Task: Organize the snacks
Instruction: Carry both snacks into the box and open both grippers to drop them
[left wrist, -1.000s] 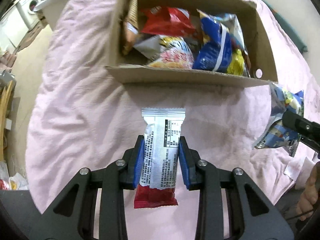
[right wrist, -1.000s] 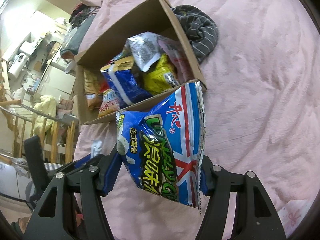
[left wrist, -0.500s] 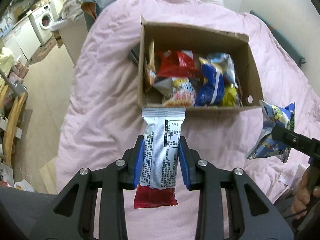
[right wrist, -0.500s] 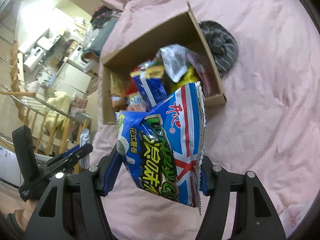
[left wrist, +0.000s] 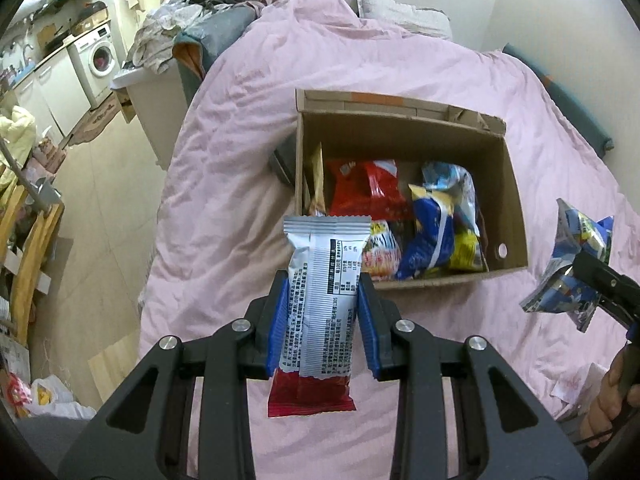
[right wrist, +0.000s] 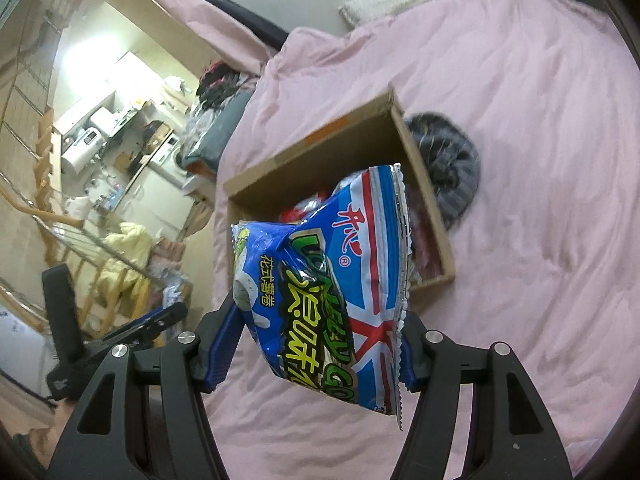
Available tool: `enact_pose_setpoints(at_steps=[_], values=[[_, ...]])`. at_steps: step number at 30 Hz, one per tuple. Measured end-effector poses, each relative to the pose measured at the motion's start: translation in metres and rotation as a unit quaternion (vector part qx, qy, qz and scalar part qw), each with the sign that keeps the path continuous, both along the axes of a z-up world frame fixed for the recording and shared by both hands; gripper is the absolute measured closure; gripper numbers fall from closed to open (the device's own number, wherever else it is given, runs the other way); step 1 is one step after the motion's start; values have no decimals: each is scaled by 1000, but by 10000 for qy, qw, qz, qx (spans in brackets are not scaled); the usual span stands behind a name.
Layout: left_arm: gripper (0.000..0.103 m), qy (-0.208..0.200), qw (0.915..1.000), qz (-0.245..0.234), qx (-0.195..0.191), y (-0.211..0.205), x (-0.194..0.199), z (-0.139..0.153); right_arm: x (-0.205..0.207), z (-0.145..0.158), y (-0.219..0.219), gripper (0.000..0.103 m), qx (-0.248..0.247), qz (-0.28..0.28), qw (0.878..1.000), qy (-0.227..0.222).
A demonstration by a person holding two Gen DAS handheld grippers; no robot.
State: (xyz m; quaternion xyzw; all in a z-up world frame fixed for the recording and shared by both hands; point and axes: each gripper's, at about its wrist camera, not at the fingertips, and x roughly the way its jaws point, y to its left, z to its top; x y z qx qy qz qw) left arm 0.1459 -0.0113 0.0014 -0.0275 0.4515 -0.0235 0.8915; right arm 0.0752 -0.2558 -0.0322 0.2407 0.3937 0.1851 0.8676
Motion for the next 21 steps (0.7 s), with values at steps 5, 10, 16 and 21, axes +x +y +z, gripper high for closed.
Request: enact_pose_setpoints(at_steps=[5,10,16,21], values=[[74,-111,9999,7,-29,5,15,5,4,9,3,37,-280,-172,9992,-226],[74,-162,9998,-78,-71,6,33,6,12,14,11,37,-397,-177,9988,-235],[74,-340,9985,-417,2,-8,53,10,30,17,15,37,-269,-207,9993,-157],[74,-478,9980,-373,-183,-9,71,9,55,24,19,37,-286,-216,9992,-178]])
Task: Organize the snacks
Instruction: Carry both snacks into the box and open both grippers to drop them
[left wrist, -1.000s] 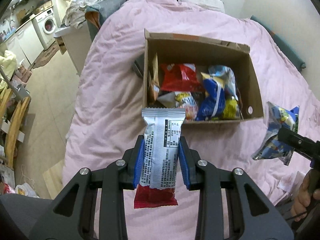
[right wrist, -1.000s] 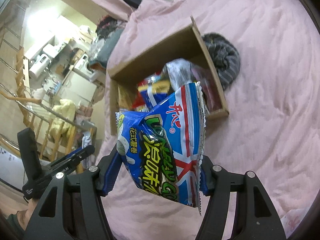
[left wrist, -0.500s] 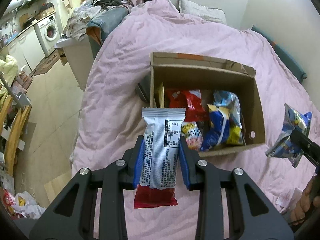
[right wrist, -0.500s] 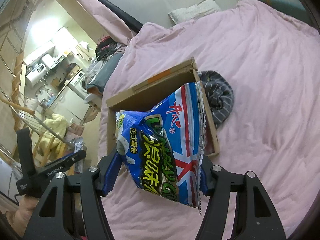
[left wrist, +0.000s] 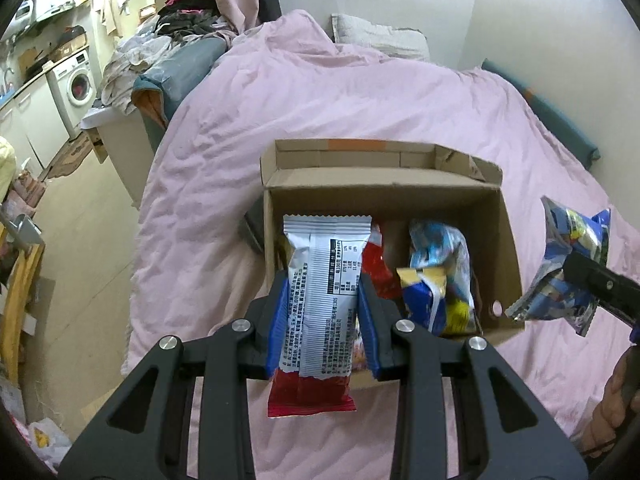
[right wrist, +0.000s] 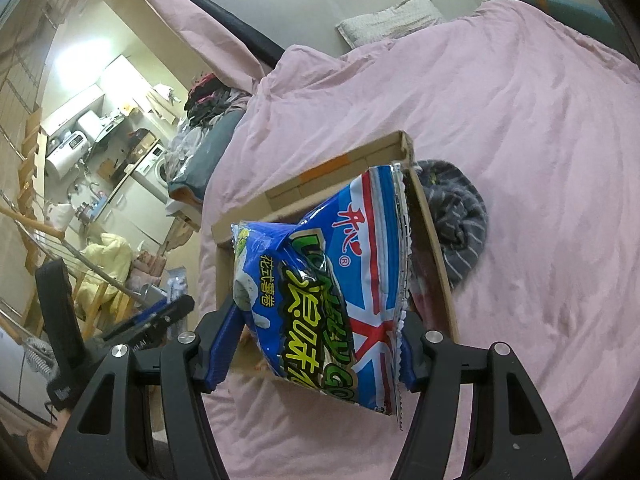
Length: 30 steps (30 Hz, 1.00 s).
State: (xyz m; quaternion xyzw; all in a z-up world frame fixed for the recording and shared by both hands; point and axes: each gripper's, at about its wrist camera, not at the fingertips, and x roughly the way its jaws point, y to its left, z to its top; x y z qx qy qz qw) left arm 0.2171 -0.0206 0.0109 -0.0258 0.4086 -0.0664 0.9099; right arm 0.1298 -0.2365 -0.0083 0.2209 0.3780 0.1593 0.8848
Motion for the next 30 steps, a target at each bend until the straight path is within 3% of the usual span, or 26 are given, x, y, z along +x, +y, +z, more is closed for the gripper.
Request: enact_pose_setpoints(at_steps=[4,9,18,23,30], values=[[74,30,9999,142,-24,5,12,-15,23,3,6,37,-32,20,10000,-54],[74,361,9989,96,-273,8,25,-32,49,-12,20,37,163,205,9996,72],[74,652,9978,-1,-118,-4,33,-56,85,-71,57,37,65,532,9955,779],[74,683,9975,-169,97,-16,34,-67,95,-97,71,37,152,1020,9865,1272],[74,736,9972,-47,93,-13,36,-70,95,-89,71,32,237,1158,9862,1159]])
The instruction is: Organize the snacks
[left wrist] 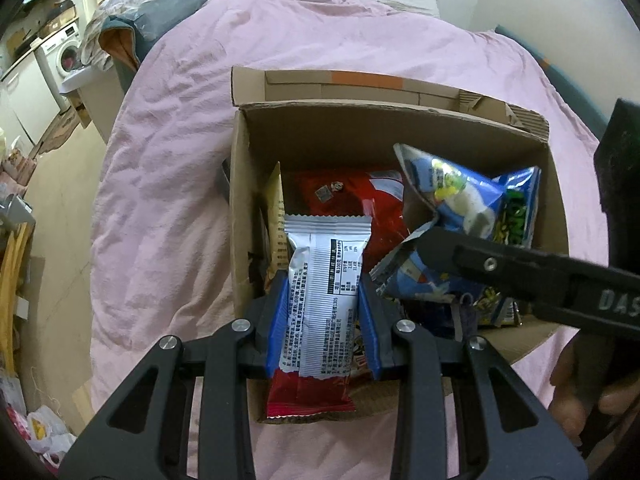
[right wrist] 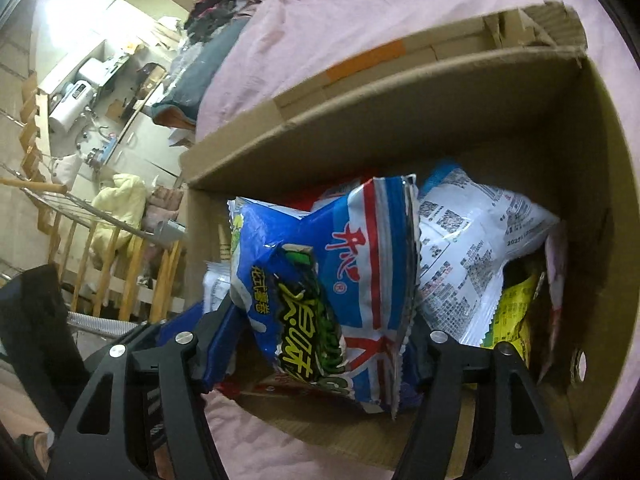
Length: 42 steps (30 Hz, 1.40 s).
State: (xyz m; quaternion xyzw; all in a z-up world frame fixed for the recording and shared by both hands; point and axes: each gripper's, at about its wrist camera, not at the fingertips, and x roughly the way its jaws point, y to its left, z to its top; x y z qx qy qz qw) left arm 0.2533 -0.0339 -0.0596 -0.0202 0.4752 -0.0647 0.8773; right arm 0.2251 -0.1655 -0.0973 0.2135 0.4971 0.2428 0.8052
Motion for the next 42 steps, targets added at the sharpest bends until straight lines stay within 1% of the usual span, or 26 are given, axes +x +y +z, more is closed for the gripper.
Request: enact_pose_setpoints(at_steps=[2,3,6,8,10,11,12,13,14,15,16,18,21,24,28,30,36,42], values=[[74,-61,10000,-2,6,-1,-2,2,-2,3,-1,24,82,33,10000,7],[74,-81,10000,-12,-7,-1,-2,3,-4,5,-3,18,120,31,9999,-7],[73,-82,9999,-65,52,-4,-3,3,-7,13,-9,16,147,-67,9998,-115],[61,-85,9999,-91,85,-7,-5,4,-10,20,-16,15,272,-167,9993,-186],[37,-225,9997,-15,67,-6,-10,9,-12,26,-22,15,358,-207,9988,-263],[31,-311,9995,18,43,-6,-12,12,-12,28,-24,15,357,-242,9986,-291],[22,-452,9990,47,23,-5,-15,18,-13,31,-29,15,312,-318,9984,-345],[20,-556,9984,51,8,-5,-17,22,-15,32,-32,15,241,-372,9983,-388],[20,-648,9979,59,3,-5,-18,26,-17,36,-36,14,82,-473,9977,-473],[20,-710,9974,80,4,-4,-18,29,-18,39,-38,12,-23,-542,9971,-542],[20,-763,9970,96,-25,-3,-18,31,-21,41,-41,6,-103,-603,9963,-612],[20,-823,9965,134,-81,0,-18,35,-25,48,-47,1,-164,-782,9937,-786],[20,-1014,9944,254,-180,7,-21,41,-28,57,-55,0,-131,-1050,9898,-958],[20,-1120,9929,342,-222,11,-24,48,-36,64,-58,0,-271,-1201,9862,-1110],[20,-1236,9916,353,-173,13,-34,55,-54,77,-55,0,-560,-1162,9825,-1341],[20,-1293,9907,402,-103,15,-42,60,-63,87,-52,0,-709,-1201,9788,-1500],[20,-1593,9862,452,-22,22,-74,87,-97,115,-42,0,-913,-1259,9686,-1939],[20,-1621,9852,544,-96,35,-105,100,-130,127,-36,0,-1025,-1218,9655,-2062]])
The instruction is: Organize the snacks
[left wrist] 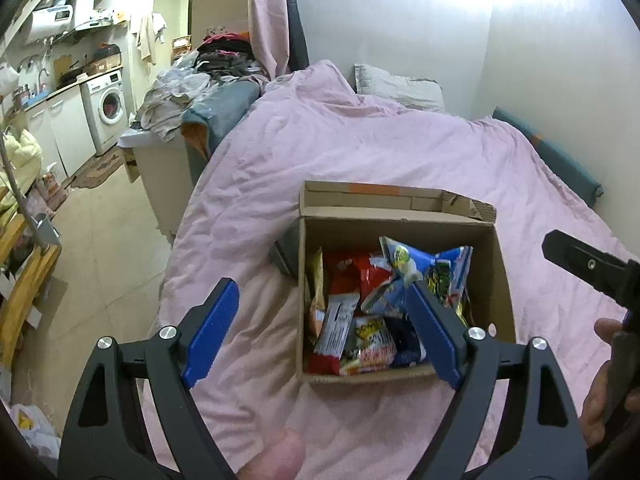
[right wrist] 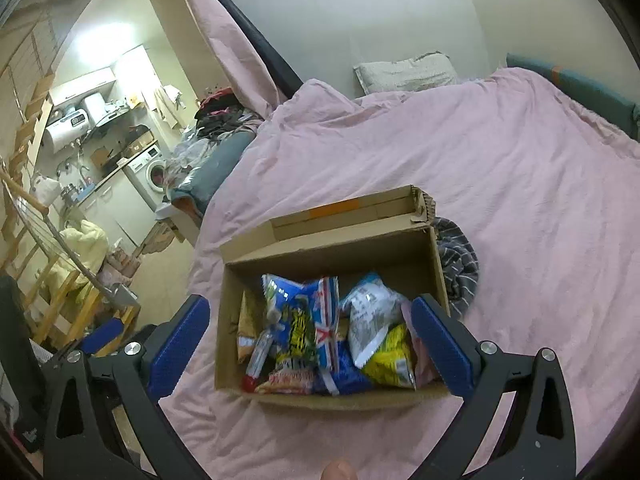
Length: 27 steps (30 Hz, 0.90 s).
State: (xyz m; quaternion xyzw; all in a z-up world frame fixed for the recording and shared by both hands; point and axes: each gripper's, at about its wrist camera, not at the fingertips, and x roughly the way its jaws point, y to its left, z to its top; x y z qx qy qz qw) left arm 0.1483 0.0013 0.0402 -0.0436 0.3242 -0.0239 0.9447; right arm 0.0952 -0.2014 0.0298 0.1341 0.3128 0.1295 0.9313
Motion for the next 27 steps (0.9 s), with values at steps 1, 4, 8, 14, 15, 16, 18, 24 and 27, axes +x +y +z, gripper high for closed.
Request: enact_pose_setpoints(at_steps=[1,4,8,14,15,16,18,24,27], values=[[20,-5,10000,7,15,1,-4,1,-7,1,1,0,-32,-6,10000,-25],[20,-68,9999,43,115,5,-21,2,-28,3,0,0,-120,-47,9999,-85],[20,-143,9998,99,140,11,-42,1,-56,-2,-1,0,-261,-123,9995,-115],[20,-182,9996,30,206,12,-73,-9,-85,-20,-3,0,-436,-323,9984,-147],[19,-168,9996,18,225,11,-77,-13,-89,-22,-3,0,-428,-361,9983,-140],[19,-170,9996,9,241,10,-80,-16,-92,-25,-4,0,-399,-393,9983,-148],[19,-192,9993,3,313,7,-85,-21,-97,-31,-4,0,-405,-451,9979,-227],[19,-238,9992,121,295,7,-89,-33,-91,-50,3,0,-647,-399,9971,-88],[18,-198,9993,107,301,6,-88,-37,-92,-53,8,0,-803,-406,9958,-161]])
